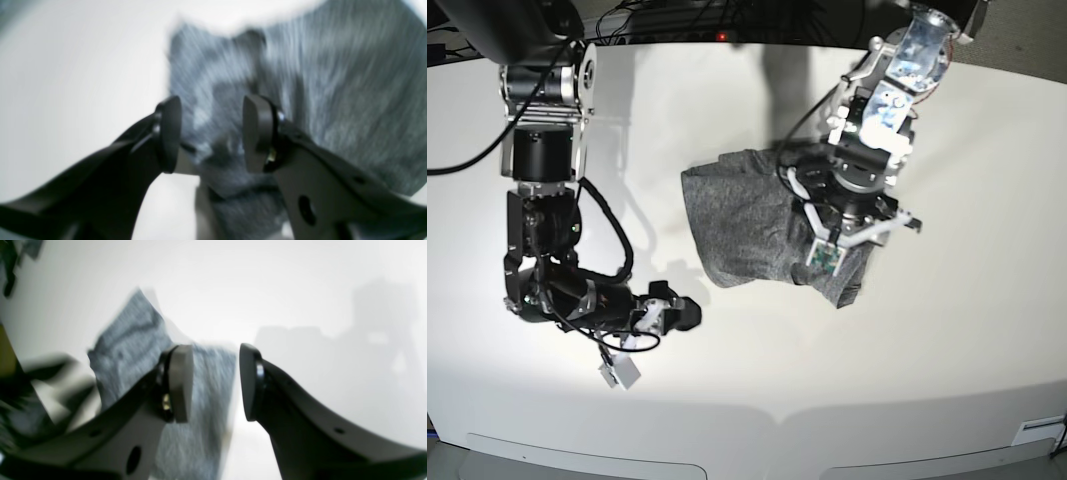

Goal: Fold the T-shirt properly
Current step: 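Release the right gripper and press the bundle with the left gripper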

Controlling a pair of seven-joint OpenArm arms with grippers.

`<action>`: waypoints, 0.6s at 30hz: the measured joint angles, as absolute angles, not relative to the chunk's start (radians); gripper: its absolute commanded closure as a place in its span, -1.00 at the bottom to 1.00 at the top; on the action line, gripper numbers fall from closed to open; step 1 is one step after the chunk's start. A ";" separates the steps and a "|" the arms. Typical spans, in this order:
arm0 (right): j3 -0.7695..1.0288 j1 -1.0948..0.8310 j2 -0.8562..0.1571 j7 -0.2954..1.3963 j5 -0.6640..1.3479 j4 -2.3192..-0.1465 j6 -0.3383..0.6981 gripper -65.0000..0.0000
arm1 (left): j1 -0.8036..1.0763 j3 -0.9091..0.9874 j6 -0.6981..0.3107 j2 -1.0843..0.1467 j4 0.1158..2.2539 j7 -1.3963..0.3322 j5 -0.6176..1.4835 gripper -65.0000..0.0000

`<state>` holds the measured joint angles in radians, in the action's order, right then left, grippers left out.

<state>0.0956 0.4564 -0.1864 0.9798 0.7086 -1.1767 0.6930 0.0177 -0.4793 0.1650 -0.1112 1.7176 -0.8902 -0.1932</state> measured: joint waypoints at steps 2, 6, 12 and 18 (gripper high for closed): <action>0.096 0.464 -0.149 0.926 0.657 -1.171 0.692 0.27 | 0.027 -0.478 0.166 -0.097 1.708 -0.919 -0.194 0.11; 0.062 0.475 -0.085 0.919 0.588 -1.171 0.690 0.27 | 0.084 -0.480 0.133 -0.084 1.711 -0.897 -0.200 0.11; -0.028 0.466 -0.084 0.907 0.540 -1.170 0.690 0.27 | 0.175 -0.479 0.136 -0.110 1.716 -0.939 -0.287 0.11; -0.134 0.467 -0.080 0.828 0.436 -1.100 0.690 0.27 | 0.210 -0.479 0.139 -0.099 1.749 -0.946 -0.260 0.11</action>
